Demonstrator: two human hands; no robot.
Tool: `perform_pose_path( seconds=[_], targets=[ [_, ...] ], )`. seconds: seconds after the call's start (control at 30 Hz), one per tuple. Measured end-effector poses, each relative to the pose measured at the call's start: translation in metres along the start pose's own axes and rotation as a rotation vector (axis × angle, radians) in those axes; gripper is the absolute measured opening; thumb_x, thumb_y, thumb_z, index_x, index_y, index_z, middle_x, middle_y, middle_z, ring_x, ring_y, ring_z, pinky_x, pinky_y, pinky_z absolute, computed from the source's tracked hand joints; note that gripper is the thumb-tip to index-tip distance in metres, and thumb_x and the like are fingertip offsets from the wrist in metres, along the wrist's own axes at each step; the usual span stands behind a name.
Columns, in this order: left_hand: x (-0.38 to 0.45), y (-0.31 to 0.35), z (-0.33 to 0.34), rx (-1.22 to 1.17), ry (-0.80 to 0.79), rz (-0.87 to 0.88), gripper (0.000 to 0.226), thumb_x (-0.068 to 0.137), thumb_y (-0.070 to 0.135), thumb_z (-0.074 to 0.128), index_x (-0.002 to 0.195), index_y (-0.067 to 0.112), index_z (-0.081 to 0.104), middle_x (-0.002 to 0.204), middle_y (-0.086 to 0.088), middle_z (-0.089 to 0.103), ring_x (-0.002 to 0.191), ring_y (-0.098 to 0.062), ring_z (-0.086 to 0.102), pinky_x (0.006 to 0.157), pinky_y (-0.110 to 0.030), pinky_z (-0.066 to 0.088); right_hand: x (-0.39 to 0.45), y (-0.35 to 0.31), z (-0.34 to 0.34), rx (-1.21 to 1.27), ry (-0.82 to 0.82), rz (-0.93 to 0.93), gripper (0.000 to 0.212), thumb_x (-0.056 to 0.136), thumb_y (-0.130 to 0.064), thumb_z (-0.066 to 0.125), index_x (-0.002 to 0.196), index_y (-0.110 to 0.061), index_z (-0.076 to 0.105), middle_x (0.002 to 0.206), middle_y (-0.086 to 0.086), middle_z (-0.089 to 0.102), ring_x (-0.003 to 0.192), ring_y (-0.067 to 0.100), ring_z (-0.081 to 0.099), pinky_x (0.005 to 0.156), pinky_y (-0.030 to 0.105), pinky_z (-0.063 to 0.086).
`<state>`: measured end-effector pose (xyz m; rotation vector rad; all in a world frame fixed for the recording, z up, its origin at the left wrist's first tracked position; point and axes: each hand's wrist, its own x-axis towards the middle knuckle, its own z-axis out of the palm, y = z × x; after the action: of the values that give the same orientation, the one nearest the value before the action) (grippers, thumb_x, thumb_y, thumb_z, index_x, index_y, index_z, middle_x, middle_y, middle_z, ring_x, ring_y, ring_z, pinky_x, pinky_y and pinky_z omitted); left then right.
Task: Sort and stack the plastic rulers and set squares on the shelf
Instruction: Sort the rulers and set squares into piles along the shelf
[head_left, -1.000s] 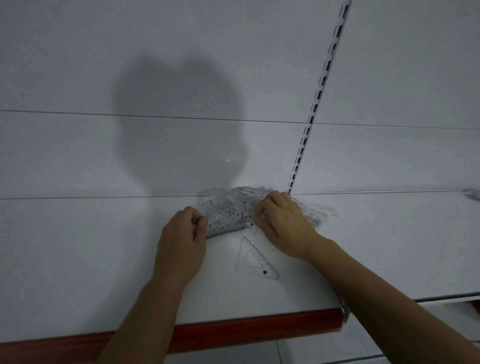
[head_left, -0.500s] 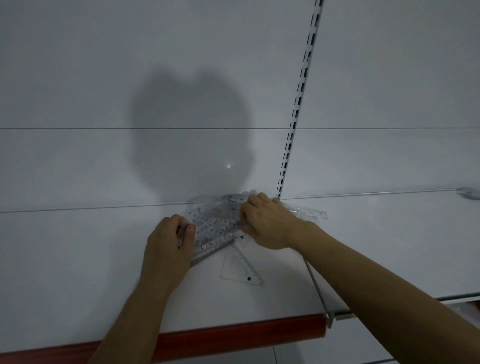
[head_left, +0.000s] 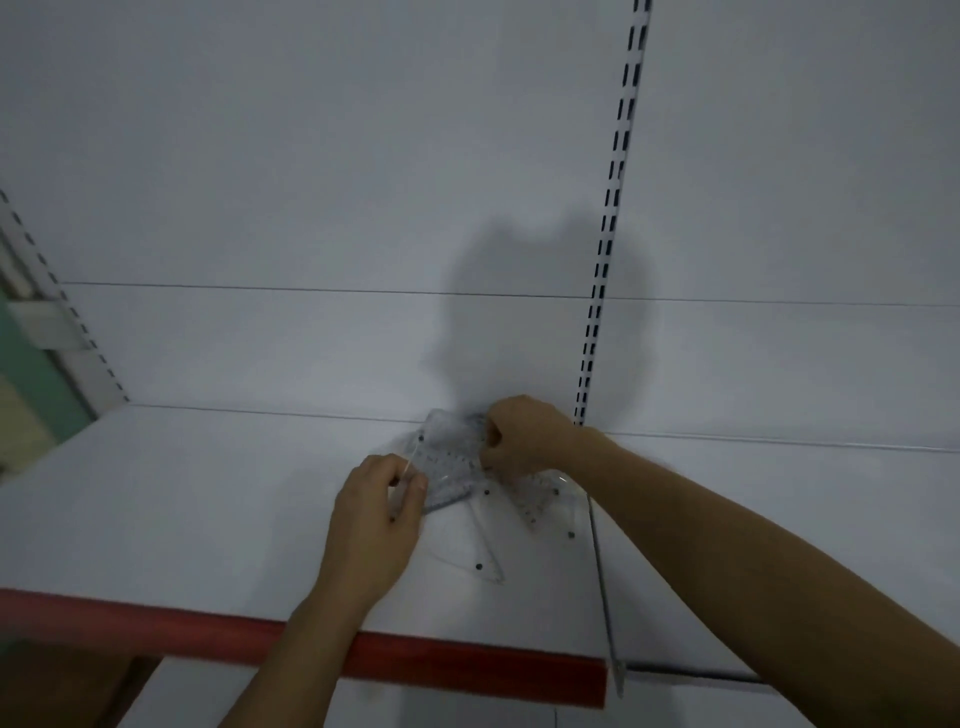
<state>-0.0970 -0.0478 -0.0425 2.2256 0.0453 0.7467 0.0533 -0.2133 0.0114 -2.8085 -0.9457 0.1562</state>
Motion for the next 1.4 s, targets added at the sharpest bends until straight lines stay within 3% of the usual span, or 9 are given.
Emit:
perform_pose_path(
  seconds=[0.17, 0.33, 0.5, 0.63, 0.77, 0.9, 1.17, 1.3, 1.4],
  targets=[
    [-0.029, 0.010, 0.007, 0.124, 0.030, -0.045, 0.022, 0.098, 0.022, 0.056, 0.076, 0.020, 0.053, 0.074, 0.007, 0.054, 0.072, -0.011, 0.054, 0.062, -0.028, 0.041, -0.006, 0.016, -0.005, 0.030, -0.068, -0.075, 0.053, 0.077, -0.058, 0.074, 0.098, -0.010, 0.068, 0.095, 0.007, 0.066, 0.087, 0.024, 0.063, 0.079, 0.039, 0.056],
    [-0.027, 0.013, 0.013, 0.231, 0.049, -0.099, 0.023, 0.097, 0.018, 0.057, 0.075, 0.022, 0.049, 0.070, 0.007, 0.053, 0.067, -0.011, 0.052, 0.059, -0.028, 0.036, -0.016, 0.027, 0.000, -0.052, -0.093, -0.198, 0.058, 0.079, -0.038, 0.080, 0.061, -0.022, 0.027, 0.062, -0.004, 0.034, 0.054, 0.008, 0.033, 0.048, 0.025, 0.028],
    [-0.028, 0.018, 0.016, 0.242, 0.073, -0.166, 0.026, 0.098, 0.024, 0.055, 0.073, 0.018, 0.049, 0.061, 0.004, 0.054, 0.058, -0.011, 0.052, 0.050, -0.017, 0.035, -0.013, 0.033, 0.010, 0.112, -0.046, -0.183, 0.037, 0.083, -0.026, 0.070, 0.061, -0.021, 0.041, 0.060, -0.006, 0.048, 0.053, 0.009, 0.046, 0.045, 0.021, 0.034],
    [-0.030, 0.021, 0.018, 0.261, 0.057, -0.170, 0.023, 0.098, 0.025, 0.055, 0.076, 0.020, 0.051, 0.062, 0.002, 0.056, 0.061, -0.013, 0.055, 0.050, -0.019, 0.037, -0.015, 0.029, 0.008, 0.007, 0.047, -0.178, 0.040, 0.089, -0.038, 0.061, 0.061, -0.020, 0.038, 0.060, -0.003, 0.046, 0.055, 0.013, 0.047, 0.047, 0.024, 0.033],
    [-0.030, 0.023, 0.018, 0.227, 0.078, -0.183, 0.024, 0.099, 0.022, 0.056, 0.075, 0.020, 0.050, 0.061, 0.003, 0.055, 0.060, -0.012, 0.054, 0.050, -0.018, 0.038, -0.008, 0.025, -0.002, -0.081, 0.113, -0.148, 0.033, 0.089, -0.026, 0.058, 0.061, -0.016, 0.041, 0.060, 0.000, 0.047, 0.056, 0.019, 0.049, 0.045, 0.024, 0.032],
    [-0.029, 0.021, 0.017, 0.201, 0.086, -0.204, 0.023, 0.099, 0.024, 0.056, 0.076, 0.023, 0.052, 0.066, 0.004, 0.059, 0.060, -0.014, 0.056, 0.057, -0.030, 0.047, 0.008, 0.025, -0.017, 0.194, 0.041, -0.142, 0.022, 0.086, -0.016, 0.060, 0.074, 0.001, 0.068, 0.071, 0.012, 0.071, 0.066, 0.027, 0.066, 0.059, 0.037, 0.056],
    [-0.026, 0.056, 0.021, -0.159, 0.211, -0.204, 0.027, 0.104, 0.022, 0.048, 0.079, 0.014, 0.056, 0.065, -0.002, 0.059, 0.054, -0.022, 0.050, 0.052, -0.028, 0.042, -0.031, 0.059, -0.046, 0.918, 0.097, 0.087, 0.018, 0.093, -0.011, 0.059, 0.090, 0.002, 0.070, 0.077, 0.009, 0.068, 0.058, 0.016, 0.055, 0.052, 0.024, 0.045],
    [-0.015, 0.091, 0.068, -0.351, 0.047, -0.200, 0.024, 0.105, 0.025, 0.043, 0.087, 0.017, 0.056, 0.061, 0.003, 0.050, 0.055, -0.008, 0.046, 0.053, -0.017, 0.041, -0.090, 0.105, -0.044, 0.946, 0.288, 0.177, 0.013, 0.092, -0.008, 0.059, 0.087, -0.001, 0.068, 0.074, 0.012, 0.072, 0.055, 0.017, 0.060, 0.056, 0.029, 0.050],
    [-0.006, 0.114, 0.112, -0.379, -0.215, -0.145, 0.026, 0.106, 0.026, 0.036, 0.094, 0.032, 0.058, 0.066, 0.004, 0.056, 0.055, -0.010, 0.046, 0.054, -0.024, 0.040, -0.148, 0.157, -0.044, 0.975, 0.424, 0.320, 0.012, 0.089, -0.001, 0.059, 0.096, -0.008, 0.064, 0.070, 0.011, 0.071, 0.054, 0.019, 0.061, 0.053, 0.029, 0.050]
  ],
)
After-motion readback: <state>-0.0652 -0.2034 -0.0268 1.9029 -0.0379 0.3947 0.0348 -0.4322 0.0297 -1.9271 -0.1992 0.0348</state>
